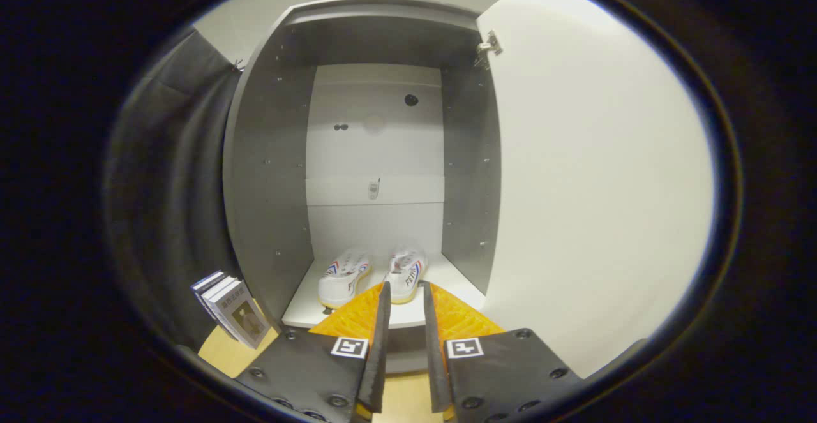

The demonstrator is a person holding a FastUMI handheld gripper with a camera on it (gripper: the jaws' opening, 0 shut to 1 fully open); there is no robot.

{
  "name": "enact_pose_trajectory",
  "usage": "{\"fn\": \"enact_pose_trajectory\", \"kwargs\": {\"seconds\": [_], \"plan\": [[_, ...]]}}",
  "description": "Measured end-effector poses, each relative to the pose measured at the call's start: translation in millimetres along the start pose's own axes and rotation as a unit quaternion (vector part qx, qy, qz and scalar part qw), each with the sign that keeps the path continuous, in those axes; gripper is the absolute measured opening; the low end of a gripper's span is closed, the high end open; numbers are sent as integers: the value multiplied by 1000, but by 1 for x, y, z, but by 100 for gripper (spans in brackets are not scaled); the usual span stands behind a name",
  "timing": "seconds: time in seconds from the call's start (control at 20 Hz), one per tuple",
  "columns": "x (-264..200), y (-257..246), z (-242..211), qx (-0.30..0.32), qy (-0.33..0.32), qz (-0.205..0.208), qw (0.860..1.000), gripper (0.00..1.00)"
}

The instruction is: Open the shoe cabinet door, grab the shoes and put them into the shoe cabinet, then close the shoe cabinet door.

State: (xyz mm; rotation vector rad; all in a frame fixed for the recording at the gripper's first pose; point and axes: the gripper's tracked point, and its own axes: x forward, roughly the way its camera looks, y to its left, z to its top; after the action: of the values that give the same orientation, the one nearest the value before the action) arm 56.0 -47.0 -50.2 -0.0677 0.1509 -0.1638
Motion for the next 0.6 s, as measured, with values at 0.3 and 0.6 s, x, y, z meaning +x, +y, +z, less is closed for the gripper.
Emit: {"fn": "enact_pose_trajectory", "kwargs": {"seconds": [0.3,0.6], "plan": [[-63,-22,19,3,-28,25,999,30],[-131,-67,27,4,-38,53,998,30]]}}
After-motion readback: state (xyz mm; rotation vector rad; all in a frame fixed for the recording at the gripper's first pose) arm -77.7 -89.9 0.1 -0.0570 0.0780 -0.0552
